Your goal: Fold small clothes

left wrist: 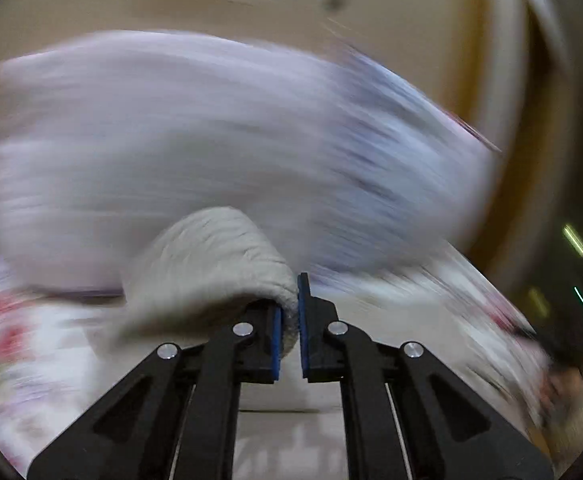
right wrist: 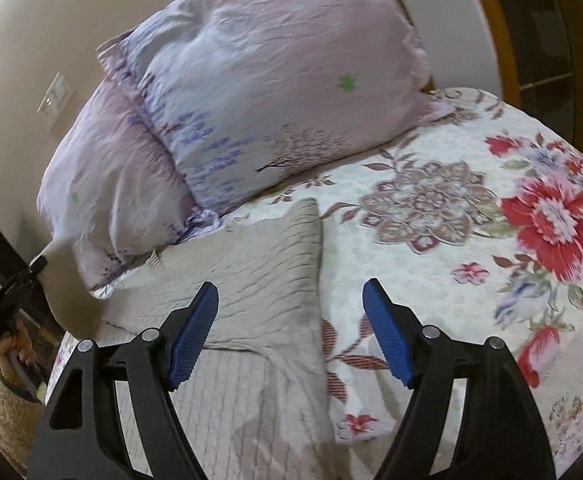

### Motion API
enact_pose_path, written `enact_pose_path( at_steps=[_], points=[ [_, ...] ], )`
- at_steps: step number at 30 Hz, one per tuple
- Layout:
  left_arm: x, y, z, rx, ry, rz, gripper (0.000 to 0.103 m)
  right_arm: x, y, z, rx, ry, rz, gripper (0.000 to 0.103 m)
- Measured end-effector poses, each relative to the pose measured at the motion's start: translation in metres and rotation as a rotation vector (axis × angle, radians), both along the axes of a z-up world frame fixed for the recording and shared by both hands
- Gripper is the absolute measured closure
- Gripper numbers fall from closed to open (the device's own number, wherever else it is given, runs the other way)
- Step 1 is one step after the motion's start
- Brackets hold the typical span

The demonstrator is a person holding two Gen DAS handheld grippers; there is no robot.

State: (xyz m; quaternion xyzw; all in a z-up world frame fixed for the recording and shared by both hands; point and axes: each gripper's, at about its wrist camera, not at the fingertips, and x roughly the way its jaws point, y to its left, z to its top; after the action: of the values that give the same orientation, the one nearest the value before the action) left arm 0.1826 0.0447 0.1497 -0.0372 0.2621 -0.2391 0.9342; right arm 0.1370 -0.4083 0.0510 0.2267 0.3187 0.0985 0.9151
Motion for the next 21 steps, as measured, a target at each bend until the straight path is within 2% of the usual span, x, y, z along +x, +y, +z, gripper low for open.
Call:
enact_pose_path(
  at_steps=[2,3,5,6,8,9,13,16,18,21],
  points=[
    [0.0,-0.079,-0.028,0.089,0.1,-0.187,0.091,0.0,-0.003,-0.004,0.007,0.016,0.001,0.027],
    [-0.002,-0.102,-0.042,0.136,0.156,-0.233,0.091,-0.001,-0.004,-0.007,0.007,0.026,0.003,0.027],
    [-0.014,-0.108,-0.057,0.182,0.197,-0.242,0.09,-0.008,-0.009,-0.01,0.009,0.05,0.022,0.027],
    [-0.024,-0.096,-0.061,0.187,0.196,-0.214,0.087,-0.016,-0.014,-0.011,0.005,0.055,0.034,0.027],
    [-0.038,-0.067,-0.065,0.189,0.197,-0.129,0.058,-0.029,-0.022,-0.015,0.007,0.067,0.046,0.027],
    [-0.051,-0.041,-0.068,0.174,0.211,-0.064,0.053,-0.037,-0.027,-0.019,0.029,0.08,0.06,0.027],
    [-0.089,0.038,-0.087,0.16,0.293,0.131,0.045,-0.064,-0.033,-0.043,0.145,0.159,0.12,0.028],
    [-0.121,0.078,-0.097,0.117,0.346,0.206,0.045,-0.082,-0.023,-0.049,0.119,0.182,0.128,0.035],
    [-0.139,0.09,-0.102,0.091,0.353,0.231,0.044,-0.082,-0.011,-0.029,0.069,0.114,0.118,0.035],
    [-0.149,0.085,-0.101,0.066,0.342,0.236,0.041,-0.051,0.017,0.01,0.131,0.038,0.159,0.035]
  ],
)
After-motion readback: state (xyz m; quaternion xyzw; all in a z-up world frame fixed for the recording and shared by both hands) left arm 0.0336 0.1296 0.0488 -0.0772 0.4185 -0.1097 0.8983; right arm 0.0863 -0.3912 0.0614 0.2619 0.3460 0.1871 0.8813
